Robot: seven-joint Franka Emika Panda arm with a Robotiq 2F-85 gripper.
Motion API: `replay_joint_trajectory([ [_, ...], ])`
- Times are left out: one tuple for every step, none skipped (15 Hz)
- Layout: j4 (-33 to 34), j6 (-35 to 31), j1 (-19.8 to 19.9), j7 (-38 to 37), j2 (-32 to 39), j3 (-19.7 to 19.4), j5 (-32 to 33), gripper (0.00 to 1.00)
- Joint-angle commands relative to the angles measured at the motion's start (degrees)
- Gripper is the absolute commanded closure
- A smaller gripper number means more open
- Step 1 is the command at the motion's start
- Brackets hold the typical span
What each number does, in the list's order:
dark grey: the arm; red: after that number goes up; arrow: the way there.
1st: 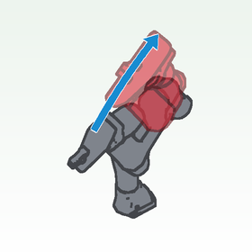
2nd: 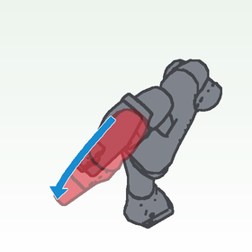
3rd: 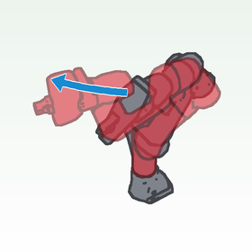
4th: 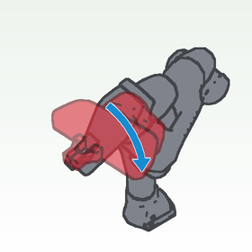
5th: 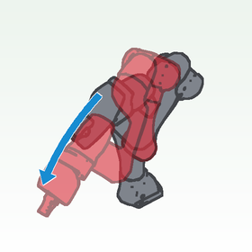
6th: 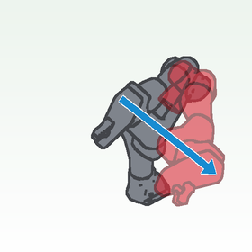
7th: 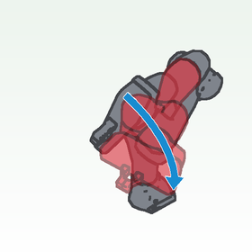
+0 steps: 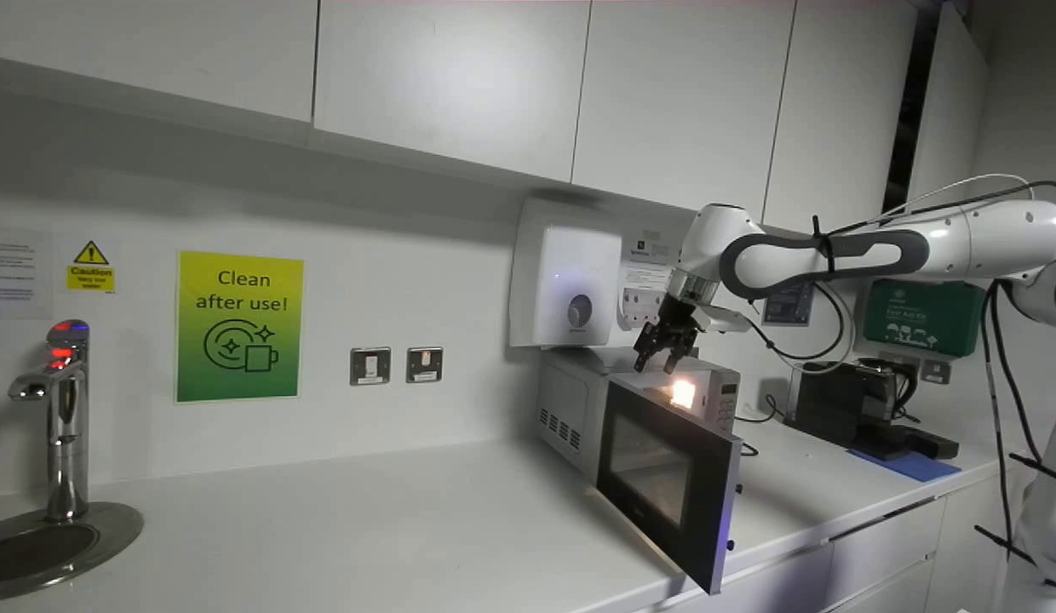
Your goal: Close the microwave fully
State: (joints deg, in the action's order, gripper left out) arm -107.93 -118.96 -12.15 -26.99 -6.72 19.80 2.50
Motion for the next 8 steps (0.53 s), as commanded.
replay_joint_trajectory([
  [5.39, 3.06, -1.68, 0.04, 3.36, 0.12, 0.33, 0.00],
  [6.09, 3.27, -2.11, -0.02, 3.88, 0.21, 0.45, 0.00],
  [6.85, 3.53, -2.58, -0.17, 4.58, 0.32, 0.66, 0.00],
  [7.64, 3.93, -3.07, -0.18, 5.19, 0.44, 0.76, 0.00],
  [8.42, 4.38, -3.54, -0.17, 5.78, 0.47, 0.78, 0.00],
  [9.11, 4.77, -4.04, -0.19, 6.41, 0.59, 0.91, 0.00],
  [9.78, 5.02, -4.51, -0.18, 6.95, 0.61, 0.87, 0.00],
  [10.57, 5.21, -5.07, -0.19, 7.76, 0.72, 1.07, 0.00],
])
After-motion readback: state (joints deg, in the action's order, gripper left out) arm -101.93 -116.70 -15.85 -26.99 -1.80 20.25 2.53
